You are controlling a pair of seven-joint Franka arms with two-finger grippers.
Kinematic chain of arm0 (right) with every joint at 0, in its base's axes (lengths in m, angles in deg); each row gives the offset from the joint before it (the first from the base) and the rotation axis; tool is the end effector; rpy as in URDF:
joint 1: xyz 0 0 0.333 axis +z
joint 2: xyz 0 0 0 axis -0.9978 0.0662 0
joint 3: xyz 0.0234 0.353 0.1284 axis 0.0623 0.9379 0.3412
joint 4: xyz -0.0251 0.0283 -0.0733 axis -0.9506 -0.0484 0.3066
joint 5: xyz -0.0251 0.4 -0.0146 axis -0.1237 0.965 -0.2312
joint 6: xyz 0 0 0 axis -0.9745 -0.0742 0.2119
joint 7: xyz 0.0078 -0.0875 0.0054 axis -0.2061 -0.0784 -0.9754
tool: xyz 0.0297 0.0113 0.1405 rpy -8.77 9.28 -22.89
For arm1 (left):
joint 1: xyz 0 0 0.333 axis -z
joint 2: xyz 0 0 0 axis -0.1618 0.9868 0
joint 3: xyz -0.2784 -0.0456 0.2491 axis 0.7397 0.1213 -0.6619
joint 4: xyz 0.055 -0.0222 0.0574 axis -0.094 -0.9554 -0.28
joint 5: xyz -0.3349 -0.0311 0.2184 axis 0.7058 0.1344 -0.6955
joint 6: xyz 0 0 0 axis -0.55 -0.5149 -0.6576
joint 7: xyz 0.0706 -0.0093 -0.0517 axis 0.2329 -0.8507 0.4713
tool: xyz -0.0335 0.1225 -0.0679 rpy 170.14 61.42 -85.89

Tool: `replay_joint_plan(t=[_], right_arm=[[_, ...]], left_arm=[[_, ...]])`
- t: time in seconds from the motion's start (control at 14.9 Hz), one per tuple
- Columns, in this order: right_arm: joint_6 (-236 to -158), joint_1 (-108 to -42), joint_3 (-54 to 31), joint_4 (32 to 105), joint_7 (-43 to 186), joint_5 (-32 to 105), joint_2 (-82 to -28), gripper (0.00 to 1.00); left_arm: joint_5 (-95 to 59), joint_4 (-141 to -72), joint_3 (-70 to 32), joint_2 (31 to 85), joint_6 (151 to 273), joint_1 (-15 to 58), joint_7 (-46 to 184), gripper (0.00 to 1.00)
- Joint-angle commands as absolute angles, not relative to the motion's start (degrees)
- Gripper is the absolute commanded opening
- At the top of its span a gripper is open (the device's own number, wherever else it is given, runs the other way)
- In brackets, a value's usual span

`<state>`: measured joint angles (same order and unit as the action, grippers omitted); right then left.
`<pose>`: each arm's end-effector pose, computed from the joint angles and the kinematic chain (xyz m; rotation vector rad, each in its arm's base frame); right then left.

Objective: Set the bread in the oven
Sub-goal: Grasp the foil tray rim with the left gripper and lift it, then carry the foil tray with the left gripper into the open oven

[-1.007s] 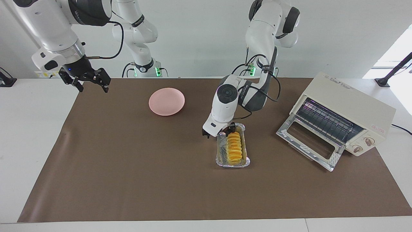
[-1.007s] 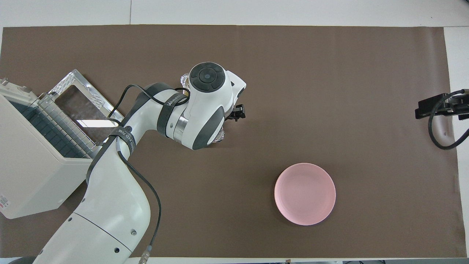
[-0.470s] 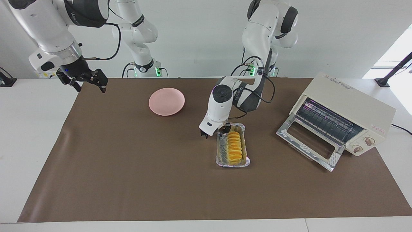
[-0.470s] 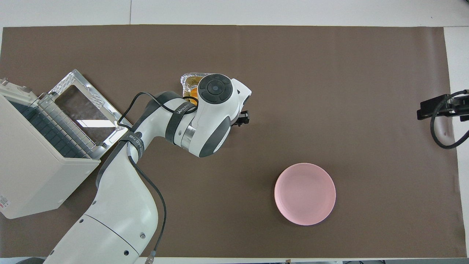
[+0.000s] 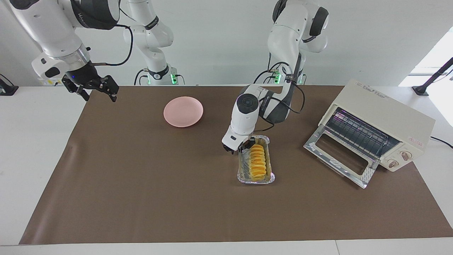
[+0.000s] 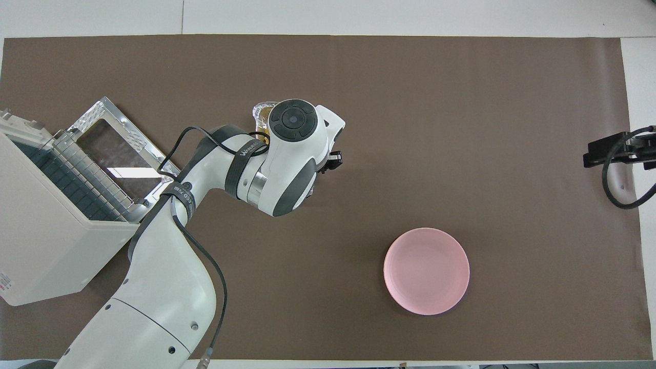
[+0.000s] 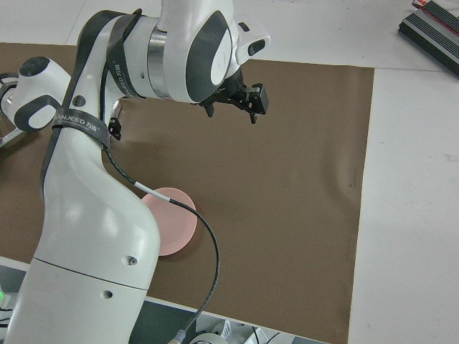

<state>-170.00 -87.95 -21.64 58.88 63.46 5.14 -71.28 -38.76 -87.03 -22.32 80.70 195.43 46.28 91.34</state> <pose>0.5500 -0.0437 0.6269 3.1304 -0.1081 -0.0721 0.5851 -0.4426 0.3251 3.0933 0.0959 -0.0695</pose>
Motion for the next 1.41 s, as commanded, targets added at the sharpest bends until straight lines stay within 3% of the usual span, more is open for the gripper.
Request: replay_joint_plan(t=[0.0,0.07,0.27,0.54,0.87,1.34], right_arm=[[-170.1,-87.7,-21.8,59.9,64.1,5.3,-72.3,1.0],[-170.1,-87.7,-21.8,59.9,64.1,5.3,-72.3,1.0],[-170.0,-87.7,-21.8,59.9,64.1,5.3,-72.3,1.0],[-170.1,-87.7,-21.8,59.9,64.1,5.3,-72.3,1.0],[-170.1,-87.7,-21.8,59.9,64.1,5.3,-72.3,1.0],[-170.1,-87.7,-21.8,59.9,64.1,5.3,-72.3,1.0]], left_arm=[[-39.3,-89.4,-22.5,79.1,196.2,46.0,92.0,0.1],[-39.3,-89.4,-22.4,79.1,196.0,46.0,92.0,0.0],[-38.9,-88.5,-22.6,79.0,193.1,45.9,93.4,0.0],[-38.6,-81.0,-23.3,79.8,182.5,45.6,98.8,0.0],[-38.4,-76.2,-31.2,78.2,176.5,45.5,100.0,0.0],[-38.6,-77.1,-44.1,75.3,169.7,45.5,102.8,0.0]])
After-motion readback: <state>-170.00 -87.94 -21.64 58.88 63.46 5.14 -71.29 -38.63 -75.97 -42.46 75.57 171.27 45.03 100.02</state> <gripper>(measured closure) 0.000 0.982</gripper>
